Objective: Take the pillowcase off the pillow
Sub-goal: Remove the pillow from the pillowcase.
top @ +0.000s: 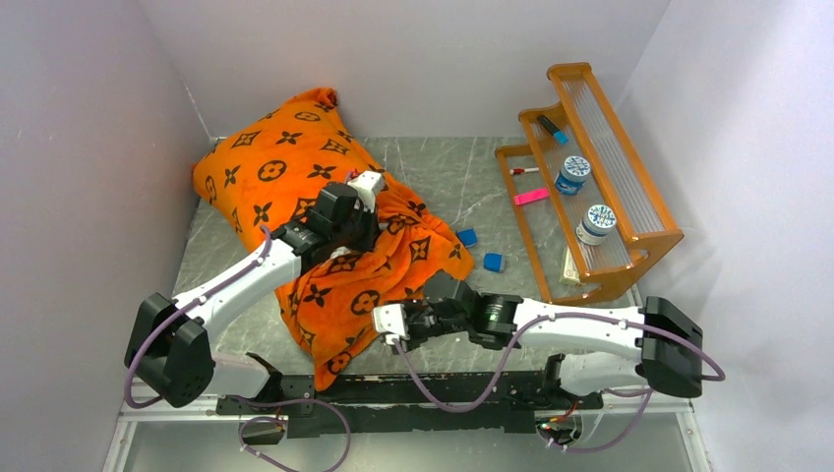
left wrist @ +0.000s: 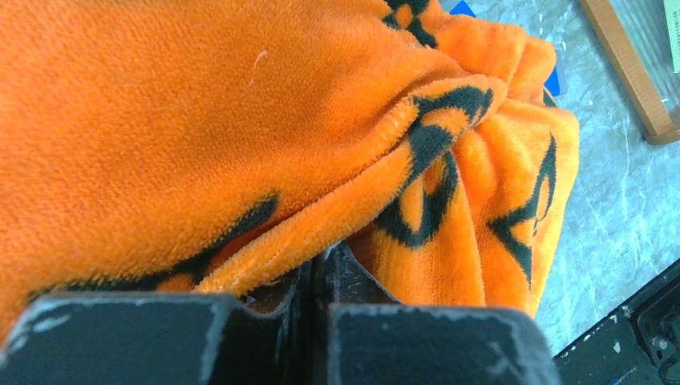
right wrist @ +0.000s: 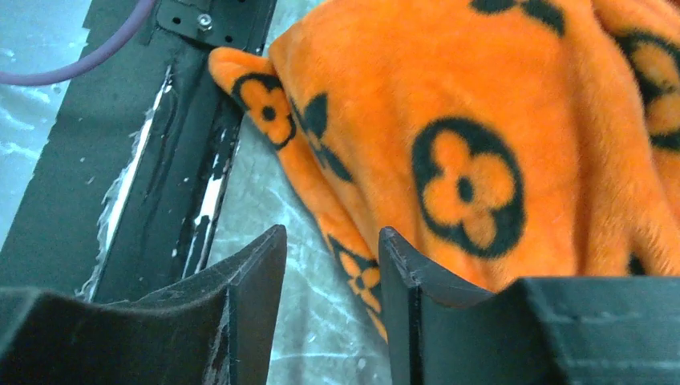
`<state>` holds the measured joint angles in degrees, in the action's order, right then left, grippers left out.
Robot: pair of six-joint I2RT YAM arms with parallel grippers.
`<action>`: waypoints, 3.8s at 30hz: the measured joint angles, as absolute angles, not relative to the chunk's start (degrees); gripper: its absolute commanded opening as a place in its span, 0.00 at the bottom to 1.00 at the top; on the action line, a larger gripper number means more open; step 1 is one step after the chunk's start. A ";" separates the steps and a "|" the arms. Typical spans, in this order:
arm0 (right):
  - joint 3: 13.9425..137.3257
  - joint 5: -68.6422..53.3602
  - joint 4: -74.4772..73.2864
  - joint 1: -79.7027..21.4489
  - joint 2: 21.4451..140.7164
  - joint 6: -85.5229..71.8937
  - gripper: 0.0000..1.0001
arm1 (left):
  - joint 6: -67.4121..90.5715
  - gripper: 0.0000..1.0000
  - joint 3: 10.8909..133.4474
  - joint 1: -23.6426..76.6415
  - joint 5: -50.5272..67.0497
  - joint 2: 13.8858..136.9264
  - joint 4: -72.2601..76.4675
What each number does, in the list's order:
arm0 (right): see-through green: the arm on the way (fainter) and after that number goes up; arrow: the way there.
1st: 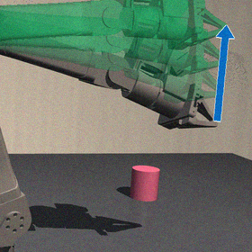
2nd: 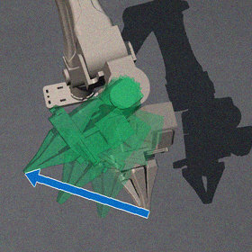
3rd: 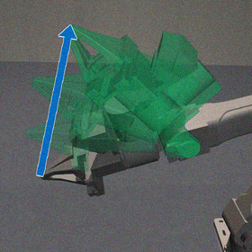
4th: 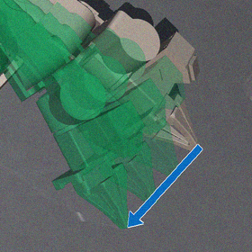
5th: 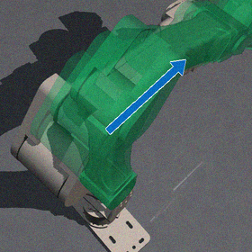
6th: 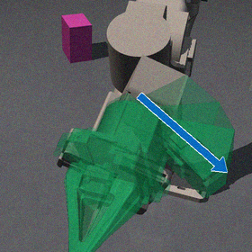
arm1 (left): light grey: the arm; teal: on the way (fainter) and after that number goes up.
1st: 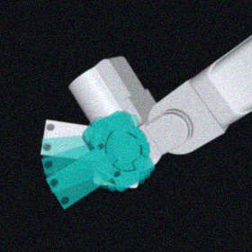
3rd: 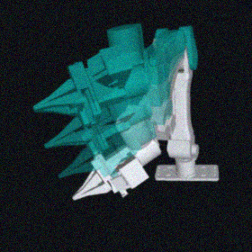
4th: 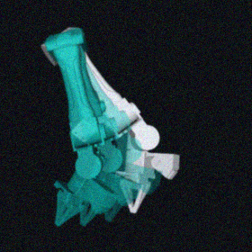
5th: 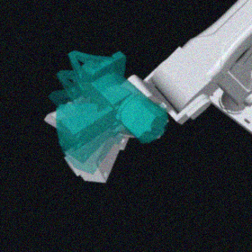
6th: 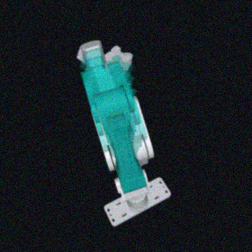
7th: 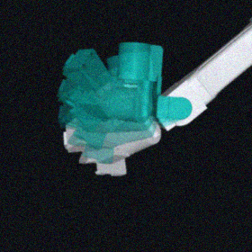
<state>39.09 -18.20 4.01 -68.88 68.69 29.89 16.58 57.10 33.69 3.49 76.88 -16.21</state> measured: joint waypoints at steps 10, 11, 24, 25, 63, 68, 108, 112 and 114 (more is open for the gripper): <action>52.88 -20.32 2.66 -69.06 78.19 35.46 0.70 | 16.16 0.05 56.95 33.65 4.12 76.88 -15.88; 53.76 -20.29 2.66 -68.99 78.78 36.03 0.70 | 16.14 0.05 56.95 33.65 4.16 76.88 -15.88; 63.75 -20.49 5.52 -63.09 90.43 39.88 0.69 | 16.10 0.05 56.95 33.56 4.67 76.88 -15.77; 64.31 -20.75 5.63 -62.78 91.24 39.86 0.69 | 16.08 0.05 56.95 33.56 4.69 76.88 -15.77; 44.56 -5.87 12.64 -76.36 81.76 29.36 0.09 | 16.34 0.05 56.90 33.95 5.54 77.73 -17.85; 44.62 -2.70 13.21 -77.60 79.48 26.30 0.35 | 15.88 0.05 56.51 33.91 6.17 77.56 -16.36; 50.26 22.83 -1.80 -58.24 68.95 -26.28 0.92 | 13.13 0.05 55.18 33.39 6.83 74.61 -14.33; 54.63 24.67 -2.42 -57.45 74.54 -28.82 0.88 | 13.13 0.05 54.98 33.39 6.87 74.54 -14.02; 55.55 25.69 -2.76 -57.25 76.47 -29.61 0.87 | 13.15 0.05 54.87 33.39 6.87 74.37 -13.96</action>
<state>55.55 25.69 -2.76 -57.25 76.47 -29.61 13.15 54.87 33.39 6.87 74.37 -13.96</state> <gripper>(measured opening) 0.891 0.081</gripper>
